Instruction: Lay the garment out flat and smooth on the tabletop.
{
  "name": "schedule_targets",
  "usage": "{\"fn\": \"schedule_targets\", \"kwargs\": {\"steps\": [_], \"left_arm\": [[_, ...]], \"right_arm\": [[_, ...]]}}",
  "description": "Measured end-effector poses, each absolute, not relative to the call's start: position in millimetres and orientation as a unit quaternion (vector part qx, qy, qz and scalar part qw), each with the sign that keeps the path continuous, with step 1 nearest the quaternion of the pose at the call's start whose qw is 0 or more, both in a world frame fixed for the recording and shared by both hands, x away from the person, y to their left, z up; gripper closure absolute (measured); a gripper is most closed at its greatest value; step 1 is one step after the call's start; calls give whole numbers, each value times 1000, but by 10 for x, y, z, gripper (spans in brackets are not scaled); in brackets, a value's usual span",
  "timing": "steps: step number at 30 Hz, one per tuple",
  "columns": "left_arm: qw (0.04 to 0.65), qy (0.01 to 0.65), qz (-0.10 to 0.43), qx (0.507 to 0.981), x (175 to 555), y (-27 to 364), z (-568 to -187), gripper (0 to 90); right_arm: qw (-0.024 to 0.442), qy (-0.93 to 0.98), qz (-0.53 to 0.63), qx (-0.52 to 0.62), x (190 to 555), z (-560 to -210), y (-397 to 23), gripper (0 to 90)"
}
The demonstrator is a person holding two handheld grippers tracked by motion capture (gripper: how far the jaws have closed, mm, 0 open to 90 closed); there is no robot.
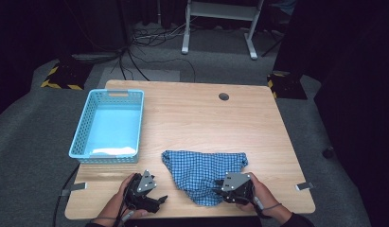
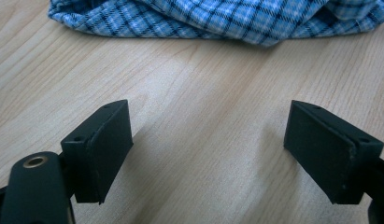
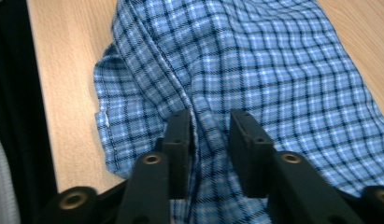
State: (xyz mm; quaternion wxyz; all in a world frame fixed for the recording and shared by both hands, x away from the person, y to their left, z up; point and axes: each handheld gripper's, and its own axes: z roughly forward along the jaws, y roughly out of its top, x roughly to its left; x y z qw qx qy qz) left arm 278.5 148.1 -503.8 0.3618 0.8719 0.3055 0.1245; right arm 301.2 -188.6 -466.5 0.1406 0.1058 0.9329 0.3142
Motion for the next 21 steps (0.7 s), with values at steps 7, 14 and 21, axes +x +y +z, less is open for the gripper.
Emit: {"fn": "schedule_targets", "kwargs": {"steps": [7,14,21], "left_arm": [[361,306,125,872,2784,1481,-5038,152],[362,306,125,872,2784,1481,-5038,152],[361,306,125,872,2783,1481,-5038,152]], "right_arm": [[126,933,320,102,3020,-4620,-1919,829],[118,931,330,101,3028,-4573,-1961,860],[126,932,327,87,2984,-4583,-1918,705]]}}
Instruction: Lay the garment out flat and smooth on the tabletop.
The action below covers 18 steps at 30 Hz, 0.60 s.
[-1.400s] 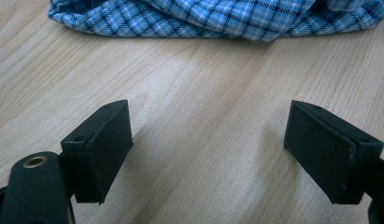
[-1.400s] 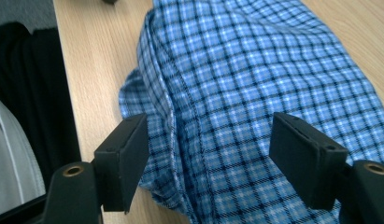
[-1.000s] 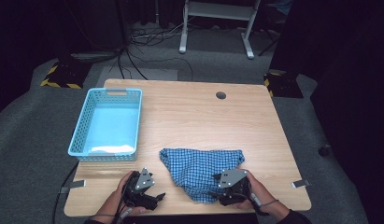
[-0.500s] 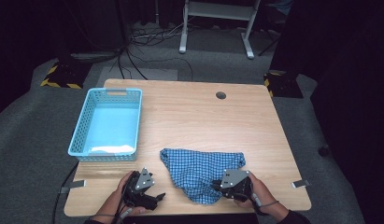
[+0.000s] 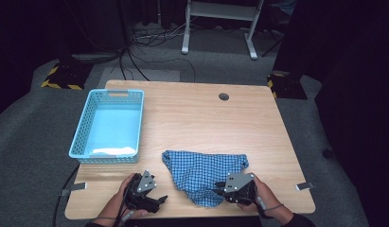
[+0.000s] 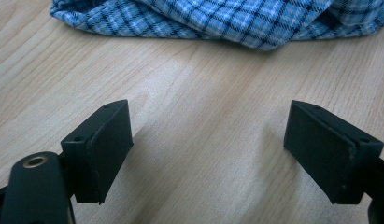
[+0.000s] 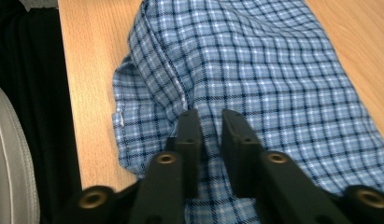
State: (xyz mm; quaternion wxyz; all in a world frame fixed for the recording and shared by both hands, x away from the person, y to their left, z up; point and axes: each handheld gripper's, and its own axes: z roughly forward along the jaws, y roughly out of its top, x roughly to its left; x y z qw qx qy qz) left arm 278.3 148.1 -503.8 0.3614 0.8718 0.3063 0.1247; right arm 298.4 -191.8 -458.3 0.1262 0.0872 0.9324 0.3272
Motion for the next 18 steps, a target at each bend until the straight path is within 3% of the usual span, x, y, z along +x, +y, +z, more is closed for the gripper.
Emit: {"fn": "schedule_targets", "kwargs": {"steps": [4,7,10,18], "left_arm": [[361,306,125,872,2783,1481,-5038,152],[361,306,125,872,2784,1481,-5038,152],[362,306,125,872,2784,1481,-5038,152],[361,306,125,872,2783,1481,-5038,152]], "right_arm": [[126,937,316,81,2986,-4617,-1889,659],[130,937,313,85,2990,-4623,-1877,721],[134,934,319,85,2996,-4602,-1894,890],[132,929,334,87,3022,-4494,-1930,900]]}}
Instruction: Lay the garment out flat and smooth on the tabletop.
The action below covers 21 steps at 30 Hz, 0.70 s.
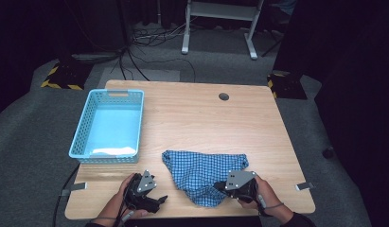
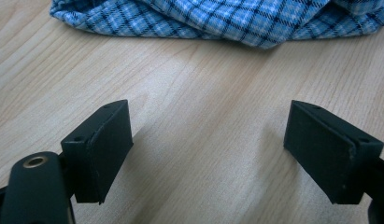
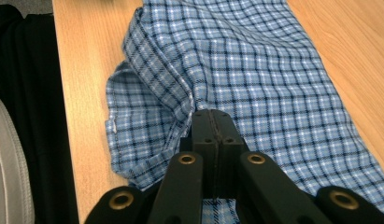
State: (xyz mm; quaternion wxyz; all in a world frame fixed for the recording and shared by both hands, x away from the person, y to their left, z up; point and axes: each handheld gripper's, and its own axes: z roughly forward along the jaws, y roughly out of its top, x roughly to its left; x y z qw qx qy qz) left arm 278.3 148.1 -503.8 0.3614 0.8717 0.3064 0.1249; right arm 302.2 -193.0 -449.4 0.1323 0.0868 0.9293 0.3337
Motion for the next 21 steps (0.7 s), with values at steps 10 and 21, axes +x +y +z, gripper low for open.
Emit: {"fn": "schedule_targets", "kwargs": {"steps": [10,21], "left_arm": [[361,306,125,872,2783,1481,-5038,152],[361,307,125,872,2783,1481,-5038,152]], "right_arm": [[142,919,356,95,3110,-4339,-1960,900],[159,907,375,106,3231,-4201,-1983,900]]}}
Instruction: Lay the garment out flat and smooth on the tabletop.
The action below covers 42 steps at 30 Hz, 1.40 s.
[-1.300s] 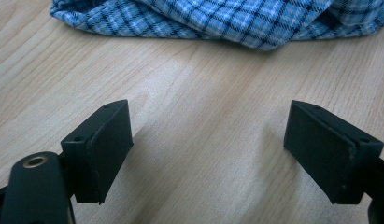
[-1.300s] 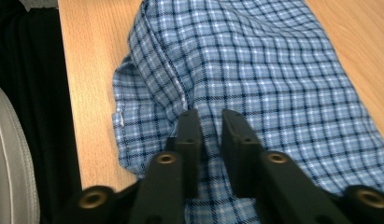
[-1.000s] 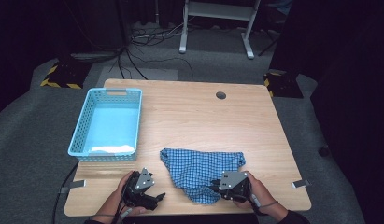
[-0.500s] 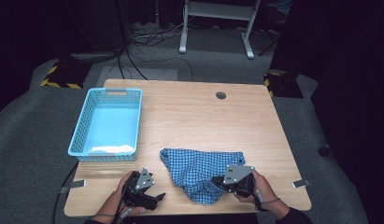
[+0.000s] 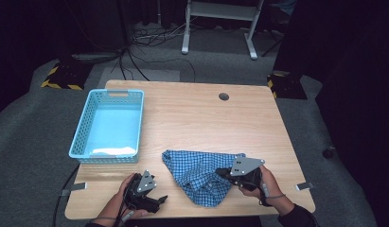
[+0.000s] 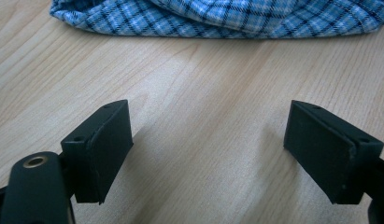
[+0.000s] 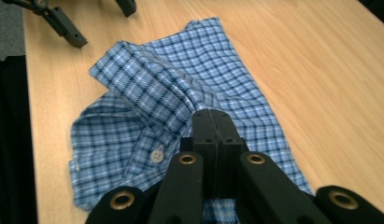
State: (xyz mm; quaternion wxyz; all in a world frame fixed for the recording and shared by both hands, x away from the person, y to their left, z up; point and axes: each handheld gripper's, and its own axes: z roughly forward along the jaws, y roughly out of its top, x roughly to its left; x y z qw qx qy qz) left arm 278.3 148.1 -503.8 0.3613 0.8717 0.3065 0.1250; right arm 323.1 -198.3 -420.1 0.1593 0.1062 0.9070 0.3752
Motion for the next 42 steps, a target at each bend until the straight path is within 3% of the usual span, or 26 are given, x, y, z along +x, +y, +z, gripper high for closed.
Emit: {"fn": "schedule_targets", "kwargs": {"steps": [42], "left_arm": [[362,308,125,871,2782,1476,-5039,152]], "right_arm": [[207,888,376,162,3903,-3977,-1889,900]]}}
